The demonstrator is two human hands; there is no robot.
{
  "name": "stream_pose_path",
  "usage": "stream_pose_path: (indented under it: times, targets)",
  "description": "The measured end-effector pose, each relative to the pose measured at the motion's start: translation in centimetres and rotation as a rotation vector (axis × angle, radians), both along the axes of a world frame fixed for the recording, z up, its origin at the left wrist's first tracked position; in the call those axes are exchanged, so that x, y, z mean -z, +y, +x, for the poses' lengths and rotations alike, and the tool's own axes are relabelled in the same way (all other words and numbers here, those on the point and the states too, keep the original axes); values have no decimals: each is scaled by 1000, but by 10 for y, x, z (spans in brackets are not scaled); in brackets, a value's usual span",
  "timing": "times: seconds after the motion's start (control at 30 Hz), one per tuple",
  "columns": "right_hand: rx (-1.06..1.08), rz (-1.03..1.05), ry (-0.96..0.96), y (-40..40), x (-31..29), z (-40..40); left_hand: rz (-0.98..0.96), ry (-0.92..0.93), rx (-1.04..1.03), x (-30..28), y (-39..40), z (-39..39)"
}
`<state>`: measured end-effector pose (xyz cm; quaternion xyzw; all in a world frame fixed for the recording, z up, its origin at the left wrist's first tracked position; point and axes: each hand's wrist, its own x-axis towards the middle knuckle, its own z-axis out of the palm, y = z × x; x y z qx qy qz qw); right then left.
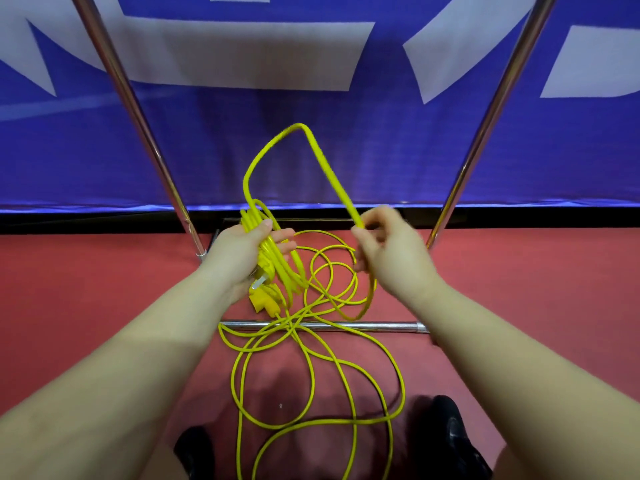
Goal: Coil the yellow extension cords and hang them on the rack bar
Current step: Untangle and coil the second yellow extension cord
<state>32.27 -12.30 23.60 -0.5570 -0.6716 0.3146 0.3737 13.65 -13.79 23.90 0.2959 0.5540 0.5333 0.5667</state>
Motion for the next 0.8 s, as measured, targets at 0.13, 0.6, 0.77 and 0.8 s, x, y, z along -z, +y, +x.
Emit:
stream_pose_path:
  times: [0.13,0.6,0.77,0.8]
  targets:
    - [143,-115,-98,11,-3,19,-12,301,78,3,-3,-8]
    - [-512,-360,-273,-4,-28,13,73,350,504,5,-11,-1]
    - [-401,-175,-125,0,-25,12,140,432,642,3,-20,14]
    - [-370,-174,-122,1,-25,13,156,442,618,2,-20,16]
